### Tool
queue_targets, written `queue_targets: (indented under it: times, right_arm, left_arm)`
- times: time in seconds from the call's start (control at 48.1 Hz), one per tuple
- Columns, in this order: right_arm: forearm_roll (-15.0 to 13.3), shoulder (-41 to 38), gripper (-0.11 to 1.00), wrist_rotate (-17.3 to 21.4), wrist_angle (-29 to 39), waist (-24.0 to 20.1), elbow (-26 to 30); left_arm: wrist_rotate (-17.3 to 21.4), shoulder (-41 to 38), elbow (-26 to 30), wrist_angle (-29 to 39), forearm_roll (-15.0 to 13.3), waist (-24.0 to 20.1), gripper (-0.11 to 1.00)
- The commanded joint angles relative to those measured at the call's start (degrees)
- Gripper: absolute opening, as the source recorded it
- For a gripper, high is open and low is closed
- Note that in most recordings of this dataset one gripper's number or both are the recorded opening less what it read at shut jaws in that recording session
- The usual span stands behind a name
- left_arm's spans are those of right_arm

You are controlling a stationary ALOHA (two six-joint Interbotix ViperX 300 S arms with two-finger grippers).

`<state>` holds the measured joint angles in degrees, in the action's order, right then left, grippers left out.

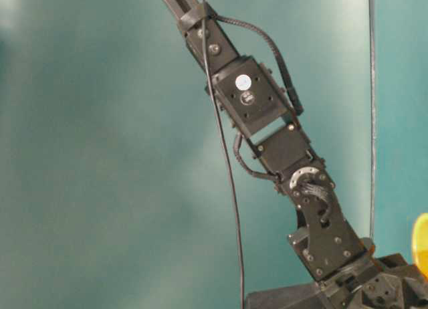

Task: Move the block toward the cup with right arm.
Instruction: 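Lower the open right gripper around the orange cube, then close the right gripper on the orange cube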

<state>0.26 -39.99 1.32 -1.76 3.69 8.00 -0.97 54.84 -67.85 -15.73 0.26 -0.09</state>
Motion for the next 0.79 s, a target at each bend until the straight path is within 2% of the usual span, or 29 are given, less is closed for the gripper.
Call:
queue_targets:
  times: [0.0, 0.478, 0.77]
  right_arm:
    - [0.09, 1.58, 0.64, 0.18, 0.0, -0.18, 1.32]
    - [0.44, 1.23, 0.64, 0.7, 1.85, -0.79, 2.2]
    - [0.44, -0.44, 0.64, 0.53, 8.96, -0.88, 6.86]
  left_arm:
    - [0.09, -0.44, 1.49, -0.26, 0.26, -0.09, 0.0]
    - [0.35, -0.44, 1.49, -0.26, 0.26, -0.09, 0.0]
    - [0.35, -0.44, 1.49, -0.26, 0.26, -0.09, 0.0]
